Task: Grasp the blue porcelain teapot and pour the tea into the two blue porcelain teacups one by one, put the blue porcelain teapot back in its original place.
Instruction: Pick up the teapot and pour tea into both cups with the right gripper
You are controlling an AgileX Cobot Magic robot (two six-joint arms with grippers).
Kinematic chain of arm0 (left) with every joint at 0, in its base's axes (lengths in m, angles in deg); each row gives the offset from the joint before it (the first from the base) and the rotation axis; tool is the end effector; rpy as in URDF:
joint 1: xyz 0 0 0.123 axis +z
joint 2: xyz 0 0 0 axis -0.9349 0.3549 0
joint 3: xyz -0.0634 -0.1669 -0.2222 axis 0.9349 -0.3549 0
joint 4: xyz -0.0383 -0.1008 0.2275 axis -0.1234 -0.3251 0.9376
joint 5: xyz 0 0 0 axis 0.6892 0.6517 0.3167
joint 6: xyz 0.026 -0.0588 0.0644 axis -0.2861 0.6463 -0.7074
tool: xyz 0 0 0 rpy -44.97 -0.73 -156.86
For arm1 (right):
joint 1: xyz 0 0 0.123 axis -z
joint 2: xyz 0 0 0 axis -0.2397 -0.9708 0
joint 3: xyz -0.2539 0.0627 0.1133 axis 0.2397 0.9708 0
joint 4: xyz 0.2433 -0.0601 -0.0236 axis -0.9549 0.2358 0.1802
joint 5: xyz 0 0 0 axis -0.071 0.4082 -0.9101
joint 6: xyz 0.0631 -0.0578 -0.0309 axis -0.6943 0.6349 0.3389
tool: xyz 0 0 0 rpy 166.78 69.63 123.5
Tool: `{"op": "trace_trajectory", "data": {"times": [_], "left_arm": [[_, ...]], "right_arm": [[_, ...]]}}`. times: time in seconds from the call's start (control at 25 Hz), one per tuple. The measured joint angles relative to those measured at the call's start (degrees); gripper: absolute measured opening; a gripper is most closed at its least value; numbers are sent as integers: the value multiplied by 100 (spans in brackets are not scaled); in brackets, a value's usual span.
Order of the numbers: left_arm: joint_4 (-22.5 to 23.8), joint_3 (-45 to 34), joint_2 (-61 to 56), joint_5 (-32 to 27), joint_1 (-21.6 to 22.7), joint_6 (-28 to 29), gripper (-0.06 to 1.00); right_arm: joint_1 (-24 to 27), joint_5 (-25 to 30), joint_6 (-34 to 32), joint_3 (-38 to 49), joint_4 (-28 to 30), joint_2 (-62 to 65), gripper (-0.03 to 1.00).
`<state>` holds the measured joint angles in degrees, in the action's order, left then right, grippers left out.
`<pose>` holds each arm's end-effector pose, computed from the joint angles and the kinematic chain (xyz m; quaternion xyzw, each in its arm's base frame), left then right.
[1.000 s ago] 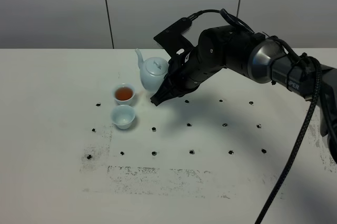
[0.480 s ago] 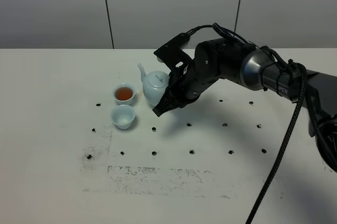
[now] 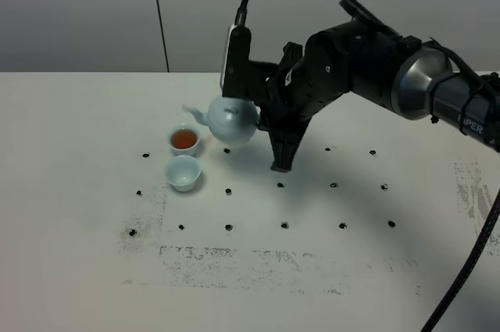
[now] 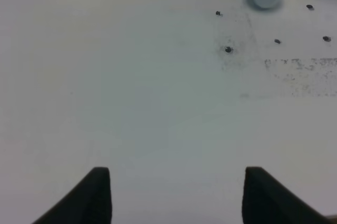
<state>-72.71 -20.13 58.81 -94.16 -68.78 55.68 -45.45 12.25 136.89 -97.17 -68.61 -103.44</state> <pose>-0.0012 -0.0098 0.2655 0.0483 0.8617 -0.0308 0.5042 0.3962 0.2447 0.2230 -0.6665 0.6927 -0.0535 0.2704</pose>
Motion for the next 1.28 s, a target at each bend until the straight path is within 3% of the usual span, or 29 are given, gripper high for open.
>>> {"op": "trace_trajectory", "data": {"times": [0.16, 0.44, 0.92, 1.28], "left_arm": [[0, 0, 0, 0, 0, 0, 51], [0, 0, 0, 0, 0, 0, 51], [0, 0, 0, 0, 0, -5, 51], [0, 0, 0, 0, 0, -5, 51]], "right_arm": [[-125, -12, 220, 37, 510, -108, 4], [-443, -216, -19, 37, 1457, -265, 4], [-635, -489, -200, 37, 2560, -453, 4], [-750, -552, -274, 37, 3058, -530, 4]]}}
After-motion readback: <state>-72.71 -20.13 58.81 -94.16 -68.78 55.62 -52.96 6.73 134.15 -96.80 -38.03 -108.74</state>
